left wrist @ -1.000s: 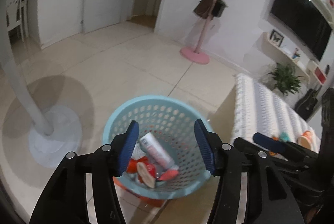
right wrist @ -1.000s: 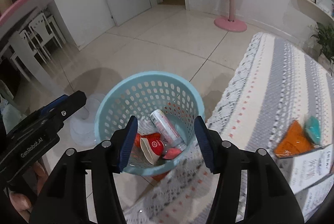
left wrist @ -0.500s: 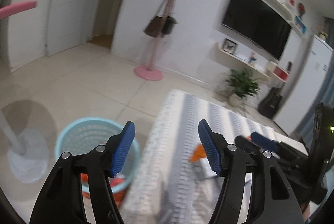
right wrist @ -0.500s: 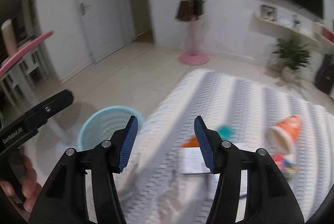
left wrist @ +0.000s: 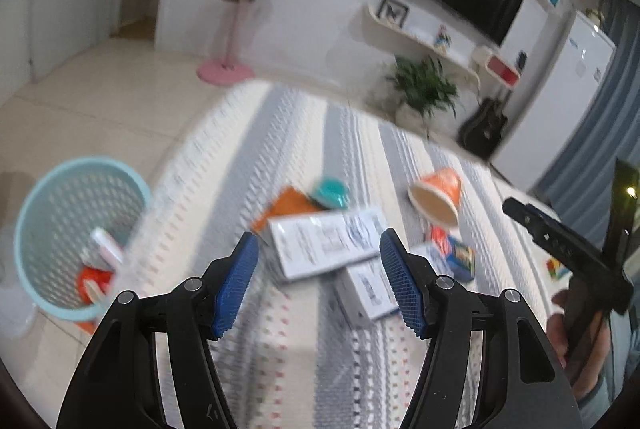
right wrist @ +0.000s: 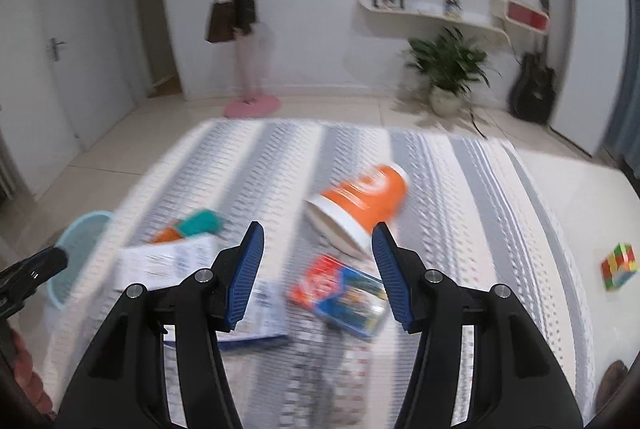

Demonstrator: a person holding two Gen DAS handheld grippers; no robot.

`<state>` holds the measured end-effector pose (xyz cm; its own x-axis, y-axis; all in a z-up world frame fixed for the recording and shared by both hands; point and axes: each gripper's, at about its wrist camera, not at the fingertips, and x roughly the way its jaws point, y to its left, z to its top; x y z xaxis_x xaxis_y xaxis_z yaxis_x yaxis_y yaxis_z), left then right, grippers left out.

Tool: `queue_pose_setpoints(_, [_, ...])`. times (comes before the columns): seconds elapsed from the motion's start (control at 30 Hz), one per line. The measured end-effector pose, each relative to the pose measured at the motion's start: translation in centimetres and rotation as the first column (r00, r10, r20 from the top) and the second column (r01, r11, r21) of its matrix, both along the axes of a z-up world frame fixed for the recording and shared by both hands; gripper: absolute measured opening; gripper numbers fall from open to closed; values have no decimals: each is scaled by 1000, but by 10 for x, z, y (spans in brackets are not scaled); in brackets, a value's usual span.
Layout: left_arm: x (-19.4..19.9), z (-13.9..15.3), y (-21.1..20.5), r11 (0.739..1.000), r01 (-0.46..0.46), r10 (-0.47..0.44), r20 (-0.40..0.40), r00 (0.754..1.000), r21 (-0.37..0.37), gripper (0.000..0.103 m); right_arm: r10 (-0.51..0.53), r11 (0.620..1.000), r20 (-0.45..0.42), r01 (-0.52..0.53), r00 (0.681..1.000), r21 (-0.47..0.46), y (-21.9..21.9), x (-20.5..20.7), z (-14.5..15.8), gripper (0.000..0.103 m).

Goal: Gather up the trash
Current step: 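Grasp the white milk carton with the left tool while the right tool grasps the tiger card box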

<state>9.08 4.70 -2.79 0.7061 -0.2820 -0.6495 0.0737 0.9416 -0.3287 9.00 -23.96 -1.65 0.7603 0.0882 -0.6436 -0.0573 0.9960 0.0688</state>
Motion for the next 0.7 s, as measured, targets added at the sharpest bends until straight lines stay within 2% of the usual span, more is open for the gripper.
queue_pose_setpoints(0.07, [6, -17, -13, 1000, 29, -29, -39, 999, 6, 62, -12, 1000, -38, 13, 999, 12, -11, 8, -17, 53])
queue_pose_setpoints(0.17, [13, -32, -29, 998, 58, -56, -74, 996, 30, 62, 1, 997, -112, 8, 994, 83, -32, 22, -45, 53])
queue_pose_setpoints(0.3, [25, -51, -45, 995, 86, -79, -123, 989, 45, 60, 15, 995, -178, 2, 984, 95, -39, 42, -72, 53])
queue_pose_setpoints(0.47, [31, -66, -56, 991, 120, -109, -160, 981, 59, 58, 49, 997, -224, -33, 973, 72, -31, 50, -88, 53])
queue_pose_setpoints(0.57, [30, -73, -63, 986, 168, -161, -187, 969, 21, 49, 68, 994, -225, -47, 972, 96, -32, 42, -91, 53])
queue_pose_setpoints(0.7, [20, -74, -72, 975, 221, -219, -202, 955, -11, 47, 93, 990, -231, -64, 969, 127, -30, 24, -90, 53])
